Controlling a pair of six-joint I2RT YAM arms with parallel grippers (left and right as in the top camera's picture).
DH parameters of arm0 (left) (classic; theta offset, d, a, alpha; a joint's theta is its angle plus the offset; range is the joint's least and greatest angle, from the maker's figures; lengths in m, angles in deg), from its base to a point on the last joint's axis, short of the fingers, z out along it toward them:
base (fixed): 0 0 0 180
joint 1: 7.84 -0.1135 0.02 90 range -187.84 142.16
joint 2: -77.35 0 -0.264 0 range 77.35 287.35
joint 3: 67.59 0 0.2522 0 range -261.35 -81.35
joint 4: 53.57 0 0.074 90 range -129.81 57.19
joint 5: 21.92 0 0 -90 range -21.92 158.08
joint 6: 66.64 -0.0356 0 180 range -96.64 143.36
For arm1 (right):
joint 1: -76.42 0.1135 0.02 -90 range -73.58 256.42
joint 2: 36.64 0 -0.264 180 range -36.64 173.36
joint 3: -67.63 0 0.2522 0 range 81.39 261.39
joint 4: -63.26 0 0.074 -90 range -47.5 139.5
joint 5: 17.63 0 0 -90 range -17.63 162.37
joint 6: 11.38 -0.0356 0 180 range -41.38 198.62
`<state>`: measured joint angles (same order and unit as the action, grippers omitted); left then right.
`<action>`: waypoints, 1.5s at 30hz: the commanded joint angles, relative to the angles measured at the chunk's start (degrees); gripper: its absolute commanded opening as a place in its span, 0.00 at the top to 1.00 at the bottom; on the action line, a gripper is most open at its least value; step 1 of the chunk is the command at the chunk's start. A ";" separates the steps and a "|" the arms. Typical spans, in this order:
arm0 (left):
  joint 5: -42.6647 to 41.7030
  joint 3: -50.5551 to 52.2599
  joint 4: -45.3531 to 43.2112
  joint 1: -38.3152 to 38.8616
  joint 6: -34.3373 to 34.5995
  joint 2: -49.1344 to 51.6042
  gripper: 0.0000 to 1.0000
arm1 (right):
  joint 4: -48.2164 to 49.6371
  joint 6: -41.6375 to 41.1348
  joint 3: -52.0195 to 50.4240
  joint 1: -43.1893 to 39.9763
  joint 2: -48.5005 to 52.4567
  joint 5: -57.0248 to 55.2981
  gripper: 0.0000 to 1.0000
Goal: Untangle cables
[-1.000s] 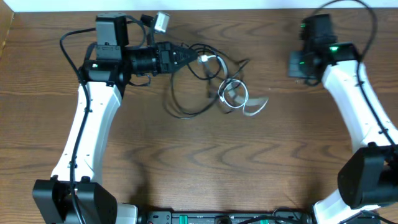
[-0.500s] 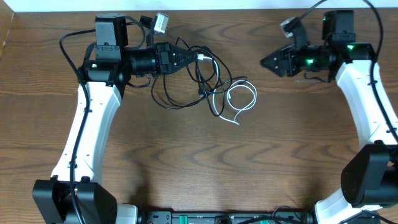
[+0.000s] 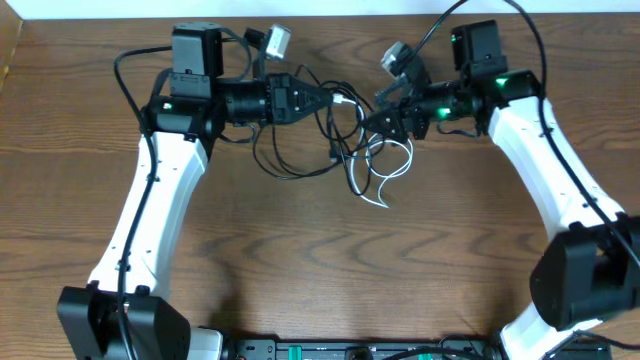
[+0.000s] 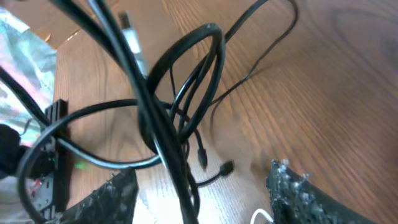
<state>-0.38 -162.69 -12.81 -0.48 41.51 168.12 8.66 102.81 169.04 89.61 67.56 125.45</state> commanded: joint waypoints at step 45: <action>3.61 -0.26 0.39 0.13 1.22 -0.85 0.93 | 0.76 -9.99 1.29 -1.20 -3.93 -7.19 0.44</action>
<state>3.75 -162.69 -12.52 -0.33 42.85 168.12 9.47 91.86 169.07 88.39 68.50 117.16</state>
